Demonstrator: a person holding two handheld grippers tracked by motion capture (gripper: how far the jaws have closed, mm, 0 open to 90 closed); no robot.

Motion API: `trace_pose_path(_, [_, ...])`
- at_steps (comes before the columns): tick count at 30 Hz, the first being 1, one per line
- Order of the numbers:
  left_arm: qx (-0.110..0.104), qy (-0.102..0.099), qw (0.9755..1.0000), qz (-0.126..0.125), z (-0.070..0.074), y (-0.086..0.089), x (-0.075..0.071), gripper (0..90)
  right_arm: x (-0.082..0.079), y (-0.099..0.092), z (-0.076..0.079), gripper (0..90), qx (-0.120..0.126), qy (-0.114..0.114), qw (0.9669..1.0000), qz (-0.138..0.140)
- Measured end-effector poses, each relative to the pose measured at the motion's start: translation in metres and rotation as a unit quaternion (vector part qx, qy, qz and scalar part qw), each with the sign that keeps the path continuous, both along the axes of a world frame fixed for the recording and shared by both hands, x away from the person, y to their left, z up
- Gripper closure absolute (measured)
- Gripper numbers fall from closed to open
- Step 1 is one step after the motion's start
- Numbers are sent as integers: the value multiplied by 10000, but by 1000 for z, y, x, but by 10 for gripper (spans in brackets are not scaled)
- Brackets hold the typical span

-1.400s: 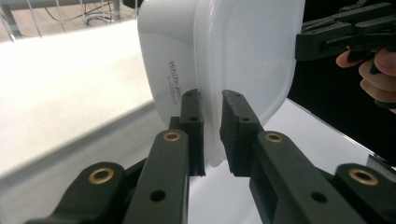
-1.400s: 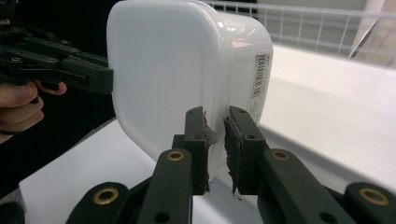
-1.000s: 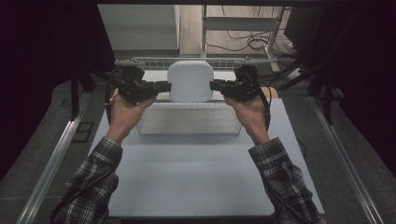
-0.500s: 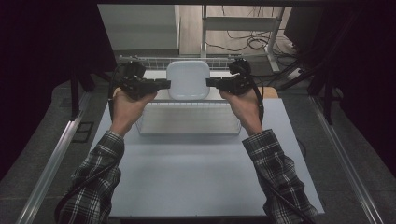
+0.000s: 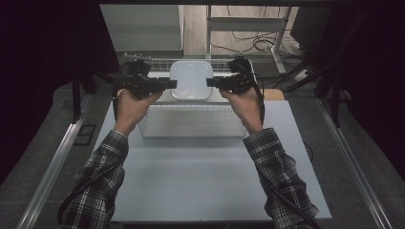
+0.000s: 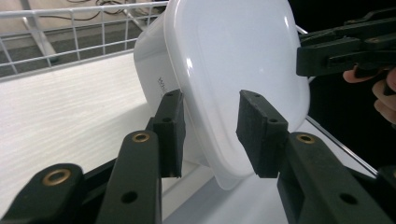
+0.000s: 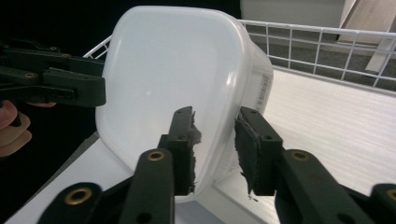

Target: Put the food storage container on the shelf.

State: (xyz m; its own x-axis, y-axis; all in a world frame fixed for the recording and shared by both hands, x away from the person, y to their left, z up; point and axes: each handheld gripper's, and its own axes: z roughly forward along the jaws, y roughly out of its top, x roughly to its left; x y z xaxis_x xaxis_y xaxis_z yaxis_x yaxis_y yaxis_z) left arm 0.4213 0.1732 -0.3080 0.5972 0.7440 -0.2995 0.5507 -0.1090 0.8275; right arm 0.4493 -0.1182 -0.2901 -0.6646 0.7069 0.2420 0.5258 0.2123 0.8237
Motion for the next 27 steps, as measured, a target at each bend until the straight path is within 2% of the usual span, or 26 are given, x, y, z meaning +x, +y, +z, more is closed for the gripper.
trace_pose_path(9, [-133,164,9998,64,-1,1,11,615,10,3,-2,597,30,99,9999,-76])
trace_pose_path(14, [-114,143,9997,140,-4,-1,16,507,14,7,-4,574,-47,31,9997,-232])
trace_pose_path(16, [-71,48,9997,232,-5,-1,19,489,14,7,-5,569,-74,-5,9996,-282])
trace_pose_path(20, [223,-169,9985,469,-4,-5,24,422,17,11,-5,567,-148,-128,9988,-455])
trace_pose_path(22, [472,-297,9967,594,-2,-8,26,389,19,10,-6,564,-98,-120,9986,-502])
trace_pose_path(27, [666,-491,9944,663,-2,-11,25,341,20,9,-6,543,-73,-104,9985,-526])
